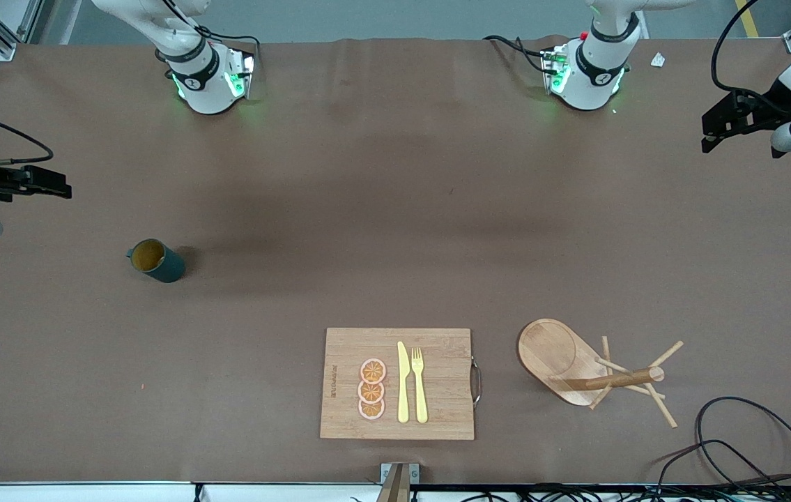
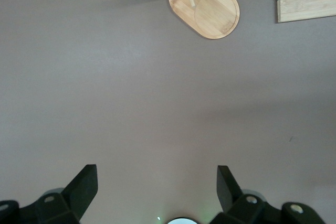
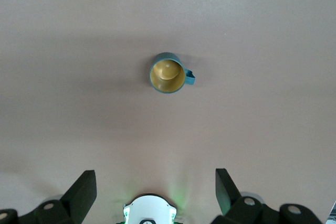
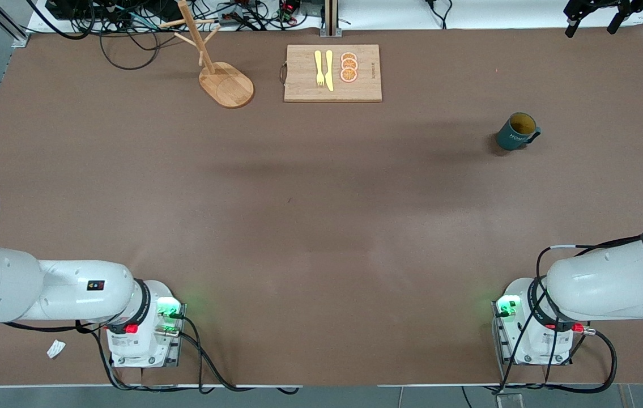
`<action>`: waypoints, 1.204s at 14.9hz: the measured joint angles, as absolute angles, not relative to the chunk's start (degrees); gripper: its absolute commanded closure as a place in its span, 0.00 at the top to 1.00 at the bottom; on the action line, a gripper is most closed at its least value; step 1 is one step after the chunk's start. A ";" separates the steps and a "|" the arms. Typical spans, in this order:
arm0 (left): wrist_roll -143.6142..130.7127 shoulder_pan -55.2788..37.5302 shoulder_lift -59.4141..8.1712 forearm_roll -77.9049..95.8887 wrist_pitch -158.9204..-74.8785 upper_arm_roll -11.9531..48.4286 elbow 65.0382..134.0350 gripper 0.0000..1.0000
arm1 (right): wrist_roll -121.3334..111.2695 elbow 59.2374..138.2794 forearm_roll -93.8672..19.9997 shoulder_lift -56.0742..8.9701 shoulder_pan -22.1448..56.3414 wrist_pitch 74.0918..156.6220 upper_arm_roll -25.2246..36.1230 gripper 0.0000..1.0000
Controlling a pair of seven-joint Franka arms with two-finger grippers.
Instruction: Transfer cup from left to right arm and place
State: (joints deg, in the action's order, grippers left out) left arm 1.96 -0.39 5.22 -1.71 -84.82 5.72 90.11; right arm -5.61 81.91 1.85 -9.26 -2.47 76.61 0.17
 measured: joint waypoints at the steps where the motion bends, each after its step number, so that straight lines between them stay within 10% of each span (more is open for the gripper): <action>1: 1.97 -0.39 5.23 -1.71 -84.83 5.72 89.86 1.00 | -5.48 81.84 1.79 -9.25 -2.48 76.62 0.22 1.00; 18: 2.22 -0.44 4.34 -1.67 -84.80 5.84 88.57 1.00 | 1.36 88.93 -0.74 2.98 0.70 77.42 2.70 1.00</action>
State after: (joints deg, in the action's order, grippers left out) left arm 2.22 -0.44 4.34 -1.67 -84.80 5.84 88.57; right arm 1.36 88.93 -0.74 2.98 0.70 77.42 2.70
